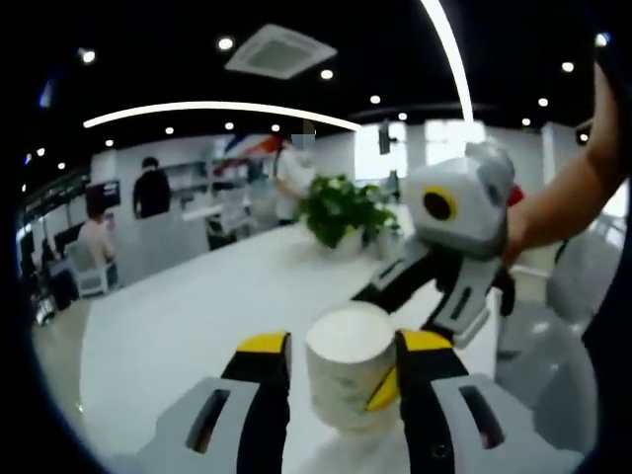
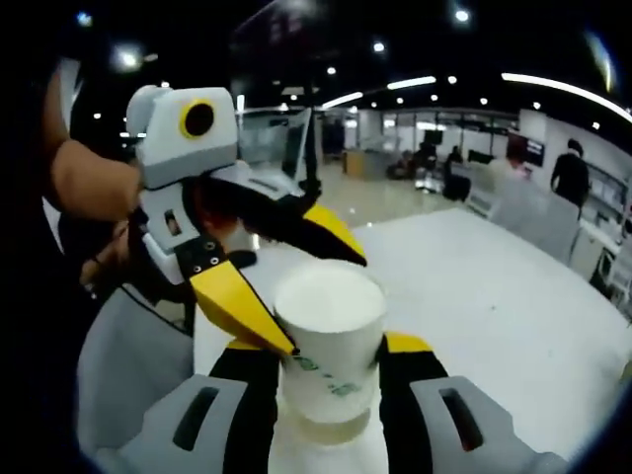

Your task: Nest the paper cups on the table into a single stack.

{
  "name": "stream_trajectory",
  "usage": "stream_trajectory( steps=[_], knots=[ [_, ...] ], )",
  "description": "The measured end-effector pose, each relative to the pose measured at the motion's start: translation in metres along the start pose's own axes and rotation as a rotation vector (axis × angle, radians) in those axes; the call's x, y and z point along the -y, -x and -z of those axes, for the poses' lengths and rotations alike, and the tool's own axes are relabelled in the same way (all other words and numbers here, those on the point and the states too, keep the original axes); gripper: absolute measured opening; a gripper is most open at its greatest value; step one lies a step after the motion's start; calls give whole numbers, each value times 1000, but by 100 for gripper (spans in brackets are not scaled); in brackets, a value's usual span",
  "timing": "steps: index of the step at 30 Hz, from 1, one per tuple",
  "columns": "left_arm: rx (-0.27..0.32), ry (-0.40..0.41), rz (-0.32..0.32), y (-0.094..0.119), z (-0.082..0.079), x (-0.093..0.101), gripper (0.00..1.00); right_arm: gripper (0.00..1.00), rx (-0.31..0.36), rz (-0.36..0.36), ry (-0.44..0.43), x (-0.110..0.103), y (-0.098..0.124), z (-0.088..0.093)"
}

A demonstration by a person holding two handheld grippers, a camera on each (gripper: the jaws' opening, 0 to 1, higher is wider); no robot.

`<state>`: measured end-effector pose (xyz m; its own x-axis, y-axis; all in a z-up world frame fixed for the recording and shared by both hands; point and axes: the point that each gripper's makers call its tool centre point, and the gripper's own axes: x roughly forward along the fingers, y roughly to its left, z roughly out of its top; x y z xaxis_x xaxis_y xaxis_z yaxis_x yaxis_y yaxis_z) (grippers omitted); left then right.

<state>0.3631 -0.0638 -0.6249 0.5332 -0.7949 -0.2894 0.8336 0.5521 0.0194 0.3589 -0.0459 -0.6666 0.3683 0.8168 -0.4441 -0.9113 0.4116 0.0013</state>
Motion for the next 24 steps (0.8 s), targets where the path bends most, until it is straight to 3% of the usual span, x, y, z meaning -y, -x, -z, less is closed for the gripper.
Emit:
stream_trajectory(
  steps=[8, 13, 21, 24],
  knots=[
    [-11, -22, 10, -4, -4, 12, 36, 38, 27, 7, 8, 0, 12, 1],
    [5, -31, -6, -5, -11, 11, 36, 41, 45, 35, -41, 8, 22, 6],
    [115, 57, -64, 1, -37, -5, 36, 42, 101, 59, -217, 18, 41, 18],
    [143, 91, -61, 2, -41, -5, 36, 40, 148, 21, -276, 17, 45, 9]
  ],
)
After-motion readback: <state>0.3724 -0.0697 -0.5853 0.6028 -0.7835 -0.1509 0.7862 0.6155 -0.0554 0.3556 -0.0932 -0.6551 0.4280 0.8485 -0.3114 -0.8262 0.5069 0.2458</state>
